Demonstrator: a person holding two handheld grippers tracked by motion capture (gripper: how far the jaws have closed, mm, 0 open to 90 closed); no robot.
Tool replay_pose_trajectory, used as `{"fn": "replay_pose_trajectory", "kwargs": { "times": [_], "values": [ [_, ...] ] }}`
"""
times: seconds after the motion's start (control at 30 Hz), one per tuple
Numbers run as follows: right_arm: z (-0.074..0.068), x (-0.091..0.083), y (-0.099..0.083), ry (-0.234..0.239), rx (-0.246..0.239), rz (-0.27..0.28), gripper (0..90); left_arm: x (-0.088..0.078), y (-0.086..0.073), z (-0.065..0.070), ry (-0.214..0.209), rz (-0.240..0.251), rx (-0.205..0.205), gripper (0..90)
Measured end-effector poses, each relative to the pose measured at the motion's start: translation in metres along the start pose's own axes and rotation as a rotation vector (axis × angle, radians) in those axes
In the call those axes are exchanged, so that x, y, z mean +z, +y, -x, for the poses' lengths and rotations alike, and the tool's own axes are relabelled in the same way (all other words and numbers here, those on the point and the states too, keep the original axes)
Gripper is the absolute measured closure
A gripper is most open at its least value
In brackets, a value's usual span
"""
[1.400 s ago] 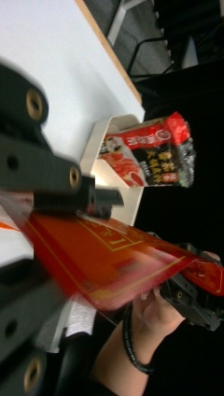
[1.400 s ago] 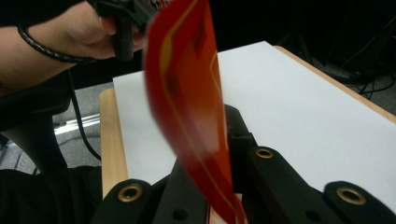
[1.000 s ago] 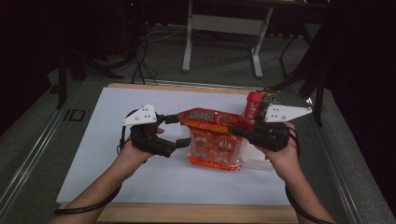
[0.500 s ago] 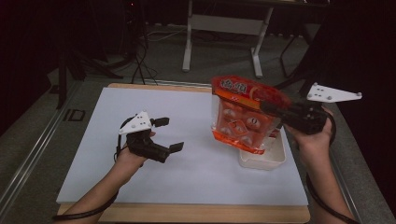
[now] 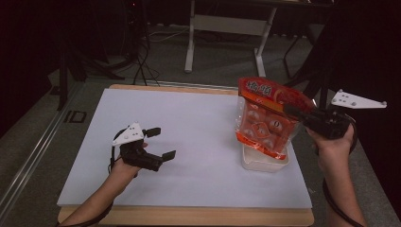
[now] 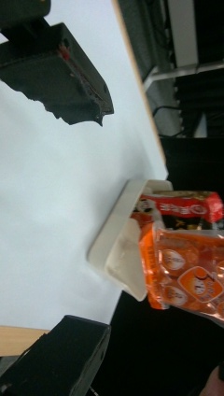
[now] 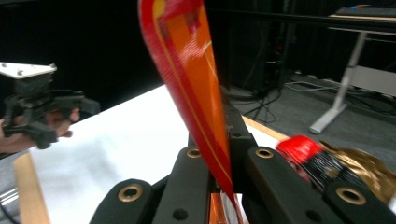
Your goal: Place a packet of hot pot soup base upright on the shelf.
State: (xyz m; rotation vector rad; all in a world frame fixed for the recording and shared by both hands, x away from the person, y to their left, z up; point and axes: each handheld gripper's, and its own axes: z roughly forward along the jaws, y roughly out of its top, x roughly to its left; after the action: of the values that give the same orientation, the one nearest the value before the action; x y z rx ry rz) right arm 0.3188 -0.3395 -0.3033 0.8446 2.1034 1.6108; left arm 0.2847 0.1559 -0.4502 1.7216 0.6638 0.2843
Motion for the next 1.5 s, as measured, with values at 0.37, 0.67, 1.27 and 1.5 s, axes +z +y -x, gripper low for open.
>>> {"fn": "replay_pose_trajectory", "kwargs": {
  "times": [0.37, 0.67, 1.27, 1.5],
  "values": [
    [0.021, -0.001, -0.027, -0.033, 0.047, -0.037, 90.0, -0.007, -0.031, -0.007, 0.022, -0.016, -0.050, 0.0],
    [0.030, 0.013, -0.046, -0.028, 0.087, -0.062, 90.0, -0.007, -0.041, -0.010, 0.040, -0.026, -0.061, 0.0],
    [0.040, 0.021, -0.080, -0.015, 0.176, -0.059, 90.0, -0.005, -0.046, -0.012, 0.039, -0.031, -0.076, 0.0],
    [0.053, 0.016, -0.105, -0.088, 0.203, -0.084, 90.0, -0.004, -0.048, -0.013, 0.041, -0.036, -0.082, 0.0]
  ]
}}
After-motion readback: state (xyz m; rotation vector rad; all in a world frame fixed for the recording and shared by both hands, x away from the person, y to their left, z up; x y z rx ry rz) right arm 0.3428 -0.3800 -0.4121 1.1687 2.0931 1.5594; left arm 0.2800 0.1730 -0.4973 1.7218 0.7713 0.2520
